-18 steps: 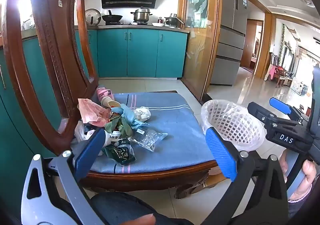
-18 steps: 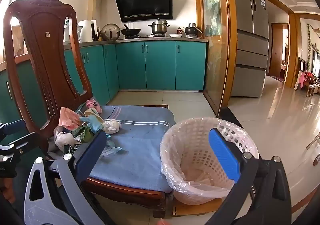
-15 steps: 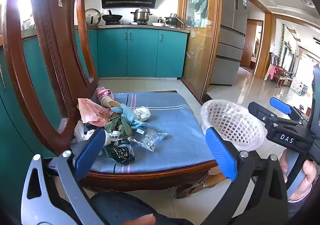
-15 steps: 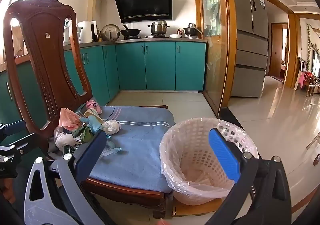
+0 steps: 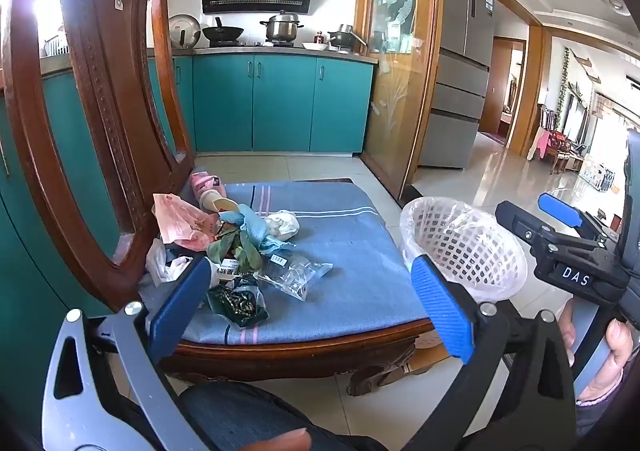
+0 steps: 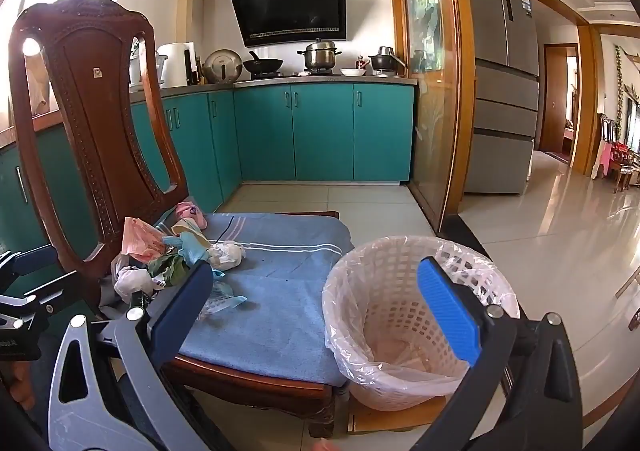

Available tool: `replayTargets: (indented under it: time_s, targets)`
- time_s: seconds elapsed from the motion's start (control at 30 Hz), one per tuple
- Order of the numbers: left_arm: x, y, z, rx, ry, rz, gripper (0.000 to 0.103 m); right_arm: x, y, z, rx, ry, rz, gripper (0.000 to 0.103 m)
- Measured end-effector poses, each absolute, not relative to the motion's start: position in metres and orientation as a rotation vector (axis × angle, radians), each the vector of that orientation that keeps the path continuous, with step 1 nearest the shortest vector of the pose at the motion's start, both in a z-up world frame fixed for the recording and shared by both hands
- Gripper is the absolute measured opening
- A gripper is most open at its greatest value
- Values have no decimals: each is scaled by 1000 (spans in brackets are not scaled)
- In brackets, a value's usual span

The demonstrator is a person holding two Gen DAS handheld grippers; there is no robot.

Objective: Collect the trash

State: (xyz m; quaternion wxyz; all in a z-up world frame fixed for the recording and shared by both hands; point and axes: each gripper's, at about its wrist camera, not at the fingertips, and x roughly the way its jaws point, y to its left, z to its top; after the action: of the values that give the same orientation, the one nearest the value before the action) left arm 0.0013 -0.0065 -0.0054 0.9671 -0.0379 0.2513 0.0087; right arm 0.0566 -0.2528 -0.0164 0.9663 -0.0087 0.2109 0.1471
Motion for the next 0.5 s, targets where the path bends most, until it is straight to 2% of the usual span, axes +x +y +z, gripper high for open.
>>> replayTargets:
  time_s: [0.5]
  targets:
    - [-2,-4,-4,-83,509,14,100,53,-253,-14,-27,421,309,100]
